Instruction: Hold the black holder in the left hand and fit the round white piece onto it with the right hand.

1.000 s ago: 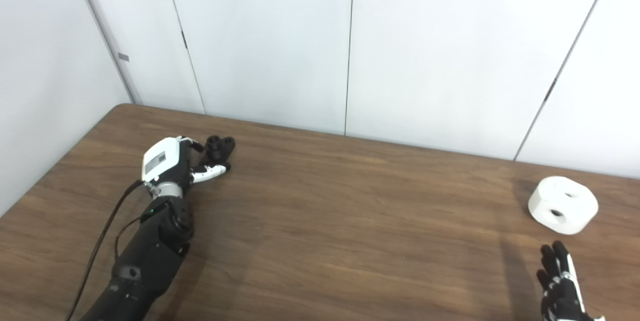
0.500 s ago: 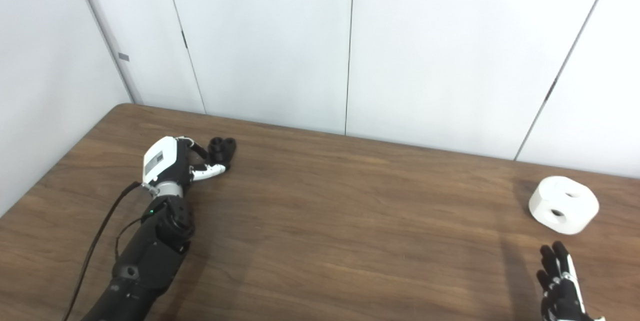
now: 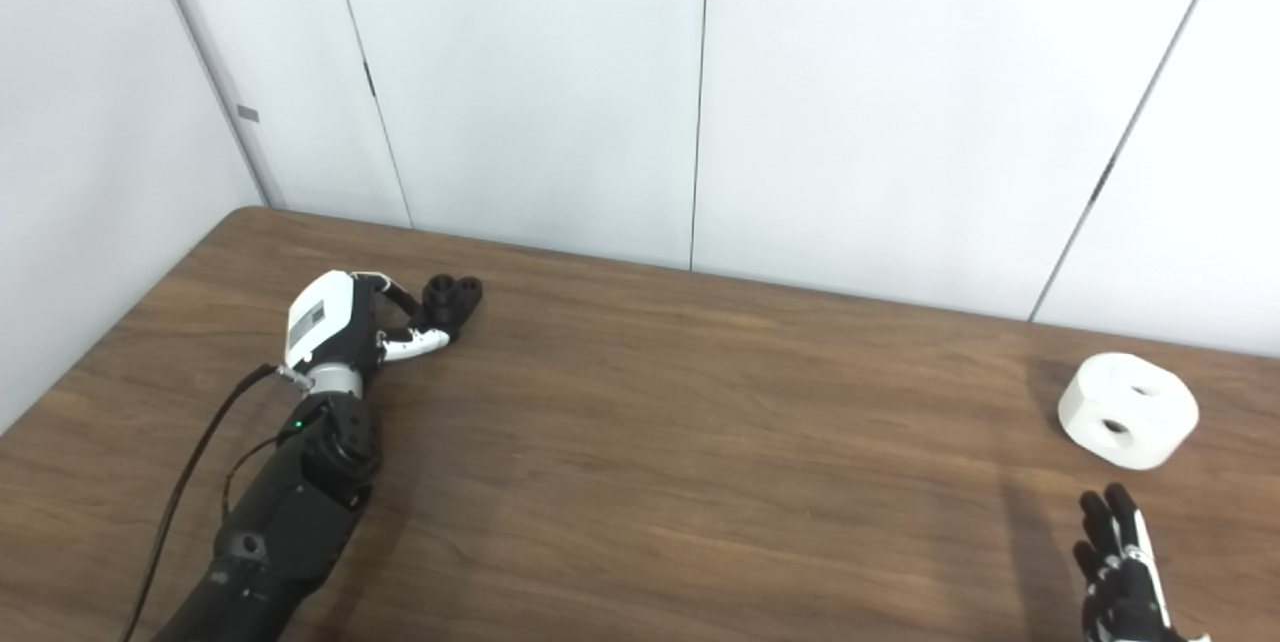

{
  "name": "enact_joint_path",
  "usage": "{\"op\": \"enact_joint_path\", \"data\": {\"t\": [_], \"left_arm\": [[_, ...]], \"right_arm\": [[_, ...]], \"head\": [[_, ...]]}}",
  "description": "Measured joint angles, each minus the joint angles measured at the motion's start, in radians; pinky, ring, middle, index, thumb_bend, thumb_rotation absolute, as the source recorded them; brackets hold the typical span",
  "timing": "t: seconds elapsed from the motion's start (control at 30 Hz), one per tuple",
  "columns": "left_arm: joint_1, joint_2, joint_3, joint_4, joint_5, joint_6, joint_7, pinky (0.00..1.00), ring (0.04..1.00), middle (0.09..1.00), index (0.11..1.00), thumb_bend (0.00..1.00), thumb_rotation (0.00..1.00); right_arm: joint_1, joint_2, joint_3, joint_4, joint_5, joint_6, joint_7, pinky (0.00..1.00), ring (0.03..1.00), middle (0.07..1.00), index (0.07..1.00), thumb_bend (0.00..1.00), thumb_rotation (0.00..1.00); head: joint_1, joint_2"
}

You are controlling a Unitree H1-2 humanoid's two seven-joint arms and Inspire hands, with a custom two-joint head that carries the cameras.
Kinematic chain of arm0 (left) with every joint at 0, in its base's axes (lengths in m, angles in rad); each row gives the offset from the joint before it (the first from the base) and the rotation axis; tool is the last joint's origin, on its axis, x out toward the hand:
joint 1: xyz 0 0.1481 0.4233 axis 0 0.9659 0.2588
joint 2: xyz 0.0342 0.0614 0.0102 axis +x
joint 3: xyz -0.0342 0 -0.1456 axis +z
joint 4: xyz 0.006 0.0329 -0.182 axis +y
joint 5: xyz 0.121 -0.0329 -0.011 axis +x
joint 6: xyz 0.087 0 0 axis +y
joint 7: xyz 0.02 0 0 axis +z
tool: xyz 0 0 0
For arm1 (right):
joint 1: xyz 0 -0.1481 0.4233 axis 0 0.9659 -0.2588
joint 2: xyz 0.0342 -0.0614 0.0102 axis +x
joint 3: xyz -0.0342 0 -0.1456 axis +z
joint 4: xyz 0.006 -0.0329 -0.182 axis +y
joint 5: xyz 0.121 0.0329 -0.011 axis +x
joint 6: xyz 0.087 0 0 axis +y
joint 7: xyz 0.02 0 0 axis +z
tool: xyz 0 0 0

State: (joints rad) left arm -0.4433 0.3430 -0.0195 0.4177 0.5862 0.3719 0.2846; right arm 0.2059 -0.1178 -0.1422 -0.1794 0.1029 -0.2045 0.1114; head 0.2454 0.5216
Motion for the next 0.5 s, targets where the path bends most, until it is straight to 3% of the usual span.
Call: {"op": "enact_joint_path", "data": {"t": [0.23, 0.5], "left_arm": [[0.01, 0.005, -0.012, -0.016, -0.001, -0.002, -0.008, 0.85, 0.891, 0.796, 0.486, 0.52, 0.04], [0.07, 0.011, -0.046, -0.129, 0.006, 0.008, -0.056, 0.81, 0.869, 0.778, 0.487, 0.52, 0.04]], "right_arm": [[0.0, 0.0, 0.001, -0.001, -0.005, 0.001, 0.0, 1.0, 0.985, 0.956, 0.997, 0.6, 1.0], [0.0, 0.001, 0.002, -0.001, -0.018, 0.003, -0.003, 1.0, 0.983, 0.946, 0.988, 0.6, 1.0]], "head": [[-0.005, 0.0], [-0.015, 0.008]]}}
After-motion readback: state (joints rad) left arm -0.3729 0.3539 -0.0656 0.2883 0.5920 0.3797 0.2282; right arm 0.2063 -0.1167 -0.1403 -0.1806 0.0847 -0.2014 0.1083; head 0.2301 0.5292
